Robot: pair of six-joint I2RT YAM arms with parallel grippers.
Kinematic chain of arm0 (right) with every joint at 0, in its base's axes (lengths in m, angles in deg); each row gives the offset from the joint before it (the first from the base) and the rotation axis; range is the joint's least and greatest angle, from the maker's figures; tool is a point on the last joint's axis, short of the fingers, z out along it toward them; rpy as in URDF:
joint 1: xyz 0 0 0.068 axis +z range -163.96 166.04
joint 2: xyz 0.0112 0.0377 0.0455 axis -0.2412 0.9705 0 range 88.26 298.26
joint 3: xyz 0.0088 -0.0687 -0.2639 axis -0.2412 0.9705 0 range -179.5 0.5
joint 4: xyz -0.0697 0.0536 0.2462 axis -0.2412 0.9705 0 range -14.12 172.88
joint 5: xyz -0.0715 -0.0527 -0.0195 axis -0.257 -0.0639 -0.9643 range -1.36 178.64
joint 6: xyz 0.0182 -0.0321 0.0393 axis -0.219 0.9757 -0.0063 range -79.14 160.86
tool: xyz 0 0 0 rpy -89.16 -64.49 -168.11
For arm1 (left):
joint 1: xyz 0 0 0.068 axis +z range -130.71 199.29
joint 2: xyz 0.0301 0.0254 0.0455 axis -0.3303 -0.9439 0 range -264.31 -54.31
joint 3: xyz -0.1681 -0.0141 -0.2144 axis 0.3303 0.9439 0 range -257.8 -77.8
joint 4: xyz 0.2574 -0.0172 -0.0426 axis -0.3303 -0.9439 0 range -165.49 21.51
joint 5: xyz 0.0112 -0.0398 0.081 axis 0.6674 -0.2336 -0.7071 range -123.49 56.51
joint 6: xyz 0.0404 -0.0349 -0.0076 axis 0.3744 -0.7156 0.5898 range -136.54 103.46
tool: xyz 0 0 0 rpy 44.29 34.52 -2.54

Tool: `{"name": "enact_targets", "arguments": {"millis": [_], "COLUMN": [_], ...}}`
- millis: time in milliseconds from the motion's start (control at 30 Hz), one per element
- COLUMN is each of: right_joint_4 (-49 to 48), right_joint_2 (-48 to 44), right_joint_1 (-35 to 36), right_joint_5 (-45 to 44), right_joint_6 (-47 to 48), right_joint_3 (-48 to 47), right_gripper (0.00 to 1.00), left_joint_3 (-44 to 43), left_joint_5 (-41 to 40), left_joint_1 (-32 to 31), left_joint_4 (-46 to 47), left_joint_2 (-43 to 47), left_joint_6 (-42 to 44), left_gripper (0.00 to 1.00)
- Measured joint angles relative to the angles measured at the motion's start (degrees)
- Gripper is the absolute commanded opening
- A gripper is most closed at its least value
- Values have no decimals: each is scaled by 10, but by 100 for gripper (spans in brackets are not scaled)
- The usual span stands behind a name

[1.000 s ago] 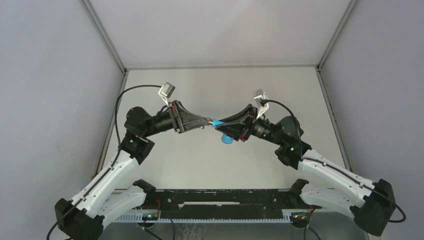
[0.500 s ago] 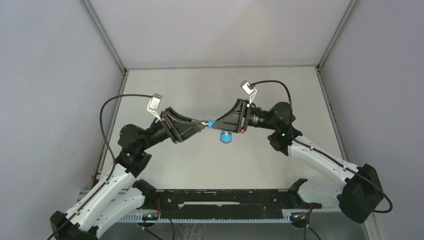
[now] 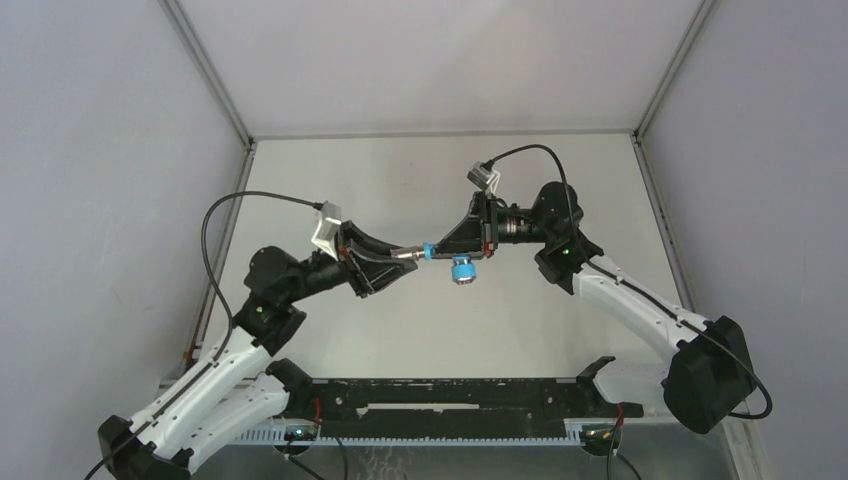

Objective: Install the water faucets

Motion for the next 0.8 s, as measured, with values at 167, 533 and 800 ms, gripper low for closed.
{"name": "enact_targets", "arguments": {"millis": [167, 533, 800], "right_joint_4": [25, 89, 98], "right_joint_2": [6, 44, 71], "right_joint_1": [-14, -36, -45], "right_joint_5": [40, 115, 123], "right_joint_6": [-22, -47, -59], "right_joint_3": [0, 0, 0], "right_gripper": [0, 0, 0], "left_joint_3": [0, -28, -34], "left_joint_5": [3, -125, -314], "left_joint_1": [-28, -138, -228], "left_joint_4": [-35, -230, -271], "left_joint_2": [2, -3, -18], "left_joint_6": [138, 463, 581], "left_gripper": [0, 0, 0]}}
